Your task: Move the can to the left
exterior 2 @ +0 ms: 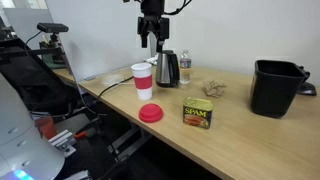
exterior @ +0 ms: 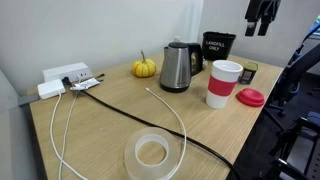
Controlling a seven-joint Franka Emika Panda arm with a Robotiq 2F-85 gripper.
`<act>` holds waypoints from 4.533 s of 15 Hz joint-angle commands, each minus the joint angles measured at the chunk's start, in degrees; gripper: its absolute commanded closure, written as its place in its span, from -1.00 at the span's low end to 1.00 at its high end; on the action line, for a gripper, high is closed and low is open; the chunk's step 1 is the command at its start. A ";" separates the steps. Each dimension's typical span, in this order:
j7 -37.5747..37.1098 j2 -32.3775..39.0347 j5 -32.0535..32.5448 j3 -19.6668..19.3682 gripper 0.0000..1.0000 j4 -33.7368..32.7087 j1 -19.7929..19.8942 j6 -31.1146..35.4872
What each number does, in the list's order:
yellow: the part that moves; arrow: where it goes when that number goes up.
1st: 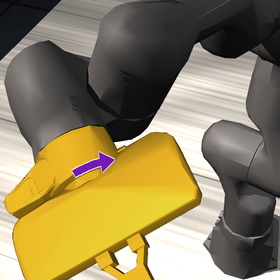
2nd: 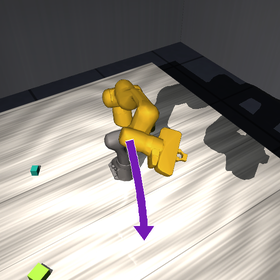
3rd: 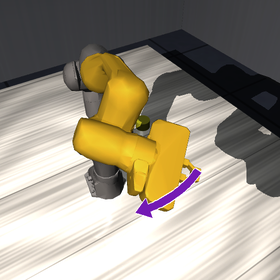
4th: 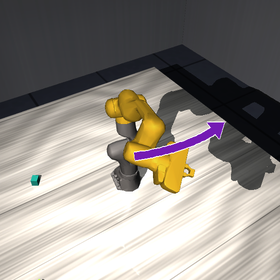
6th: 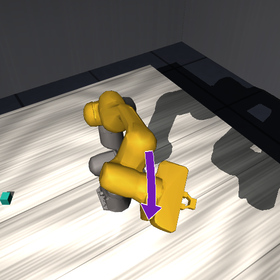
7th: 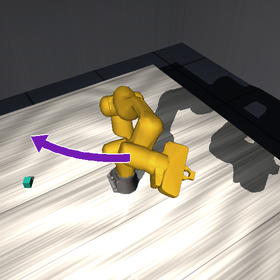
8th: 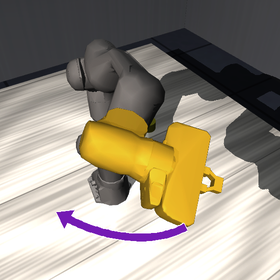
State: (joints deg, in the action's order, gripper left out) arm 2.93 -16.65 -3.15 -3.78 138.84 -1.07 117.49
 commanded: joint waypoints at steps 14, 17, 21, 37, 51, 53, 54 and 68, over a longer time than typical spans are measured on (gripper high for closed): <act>-14.05 0.02 0.07 2.96 -1.00 -0.04 1.17 1.52; -14.10 0.02 0.07 2.96 -1.00 -0.03 1.19 1.55; -16.51 0.68 0.38 3.12 -1.00 -0.08 1.74 2.68; -60.12 9.59 12.73 -0.98 -1.00 4.70 12.23 21.86; -62.45 24.24 16.22 -9.32 -1.00 4.78 12.76 42.21; -63.76 23.52 15.42 -9.20 -1.00 6.24 11.11 41.95; -63.48 23.66 14.79 -9.02 -1.00 6.27 10.63 41.92; -65.17 26.36 18.00 -12.12 -0.37 5.76 7.22 42.61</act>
State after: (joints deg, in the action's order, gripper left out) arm -60.80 8.70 12.74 -14.17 144.87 7.50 158.43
